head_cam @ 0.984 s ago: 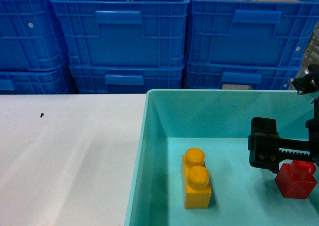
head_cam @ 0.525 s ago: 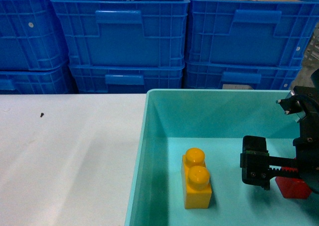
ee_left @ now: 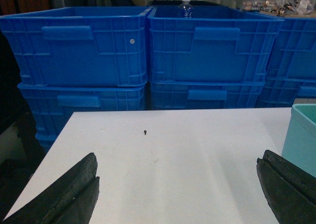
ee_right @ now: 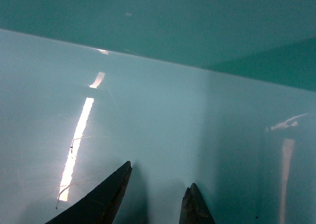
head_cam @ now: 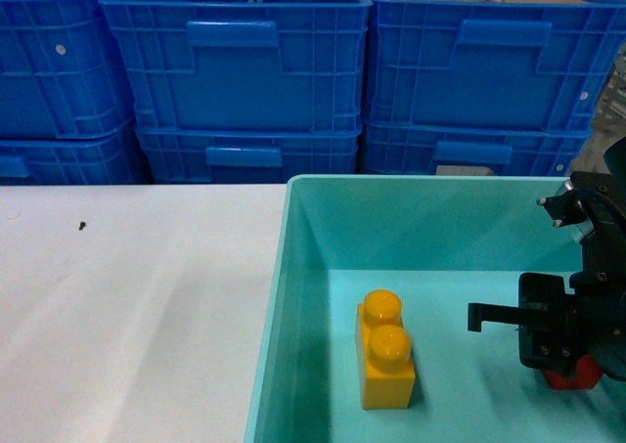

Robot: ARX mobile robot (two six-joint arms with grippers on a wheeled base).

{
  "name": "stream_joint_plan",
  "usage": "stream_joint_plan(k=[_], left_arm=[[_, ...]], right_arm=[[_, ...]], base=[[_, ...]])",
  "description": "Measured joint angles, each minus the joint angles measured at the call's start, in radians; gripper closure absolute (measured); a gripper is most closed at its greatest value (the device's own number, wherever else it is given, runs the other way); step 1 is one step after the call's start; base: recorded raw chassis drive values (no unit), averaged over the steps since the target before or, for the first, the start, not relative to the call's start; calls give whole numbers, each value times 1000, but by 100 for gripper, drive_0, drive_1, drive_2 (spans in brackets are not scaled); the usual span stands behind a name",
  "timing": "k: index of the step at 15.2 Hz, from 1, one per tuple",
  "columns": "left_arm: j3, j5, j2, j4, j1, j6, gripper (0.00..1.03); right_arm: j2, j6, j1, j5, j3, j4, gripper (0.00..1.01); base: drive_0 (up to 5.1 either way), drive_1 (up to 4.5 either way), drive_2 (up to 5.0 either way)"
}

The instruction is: Pick red block from blue box to shelf

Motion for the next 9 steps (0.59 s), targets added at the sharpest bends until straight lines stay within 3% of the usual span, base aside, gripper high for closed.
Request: stream_joint_plan(k=[3,5,7,9], left_arm=[[0,0,0,0,0,0,5],[0,0,0,0,0,0,5],[0,0,0,0,0,0,5],[0,0,0,0,0,0,5]], right_arm=[[-22,-20,9,-12,-20,60,73],[-123,-88,13,-34,-27,142,73],[-303,-199,-28,-142,29,172,73],[-441,-322,-143,-293,77,193,73]], base=[[0,0,0],[0,0,0],[0,0,0],[0,0,0]])
